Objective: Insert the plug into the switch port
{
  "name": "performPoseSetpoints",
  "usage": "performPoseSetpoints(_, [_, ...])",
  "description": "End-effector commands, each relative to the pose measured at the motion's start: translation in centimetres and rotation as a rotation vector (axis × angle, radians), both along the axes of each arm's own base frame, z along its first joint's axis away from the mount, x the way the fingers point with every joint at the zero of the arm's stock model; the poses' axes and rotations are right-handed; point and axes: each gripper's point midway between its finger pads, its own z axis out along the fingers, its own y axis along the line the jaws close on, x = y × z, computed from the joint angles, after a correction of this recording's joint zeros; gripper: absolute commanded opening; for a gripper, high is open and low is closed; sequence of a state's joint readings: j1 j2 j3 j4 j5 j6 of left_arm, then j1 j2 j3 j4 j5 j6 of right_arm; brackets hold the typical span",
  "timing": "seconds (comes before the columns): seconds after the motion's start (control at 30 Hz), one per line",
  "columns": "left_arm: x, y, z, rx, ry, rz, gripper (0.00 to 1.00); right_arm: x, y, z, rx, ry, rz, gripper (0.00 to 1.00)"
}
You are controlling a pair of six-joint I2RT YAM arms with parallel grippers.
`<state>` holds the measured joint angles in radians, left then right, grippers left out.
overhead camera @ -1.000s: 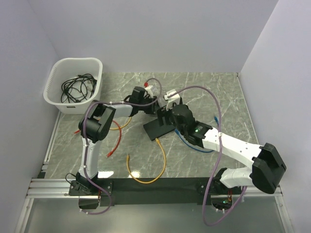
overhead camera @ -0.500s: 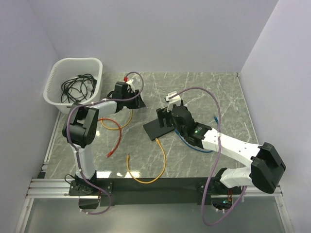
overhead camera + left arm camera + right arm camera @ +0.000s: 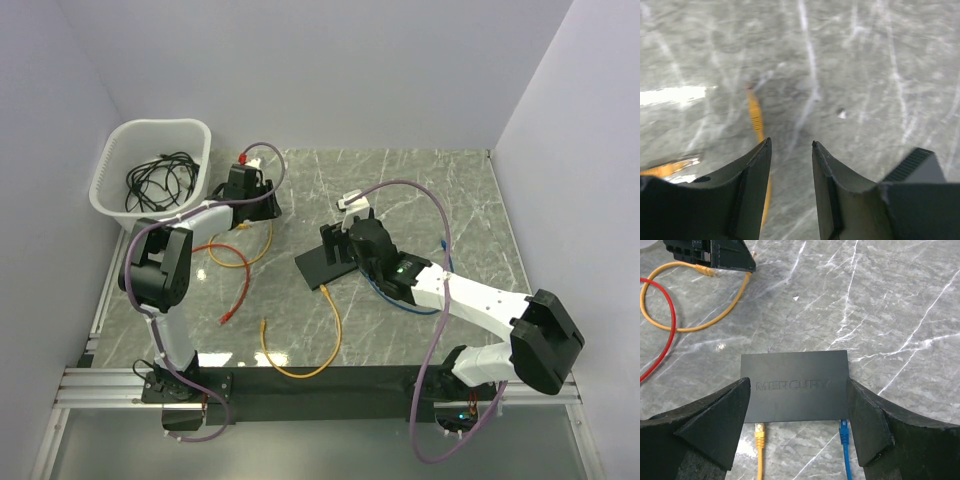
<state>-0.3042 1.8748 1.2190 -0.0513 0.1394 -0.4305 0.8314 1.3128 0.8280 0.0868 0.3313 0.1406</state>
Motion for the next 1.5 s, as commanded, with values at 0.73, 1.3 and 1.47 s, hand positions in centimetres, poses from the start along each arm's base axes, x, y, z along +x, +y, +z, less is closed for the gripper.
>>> performPoseSetpoints(0.73, [5.0, 2.2, -1.2, 0.137, -0.012, 0.122, 0.46, 0.5, 0.5, -0.6, 0.009, 0.013, -0.008, 0.82])
performPoseSetpoints(1.3, [5.3, 1.7, -0.4, 0.124, -0.028, 0.096, 0.00, 0.6, 0.6, -1.4, 0.005, 0.016, -0.008, 0.81])
performPoseSetpoints(1.47, [4.3, 0.3, 4.8, 0.014, -0.110, 0.048, 0.01, 0.5, 0.7, -0.7, 0.037, -0.005, 0.001, 0.81])
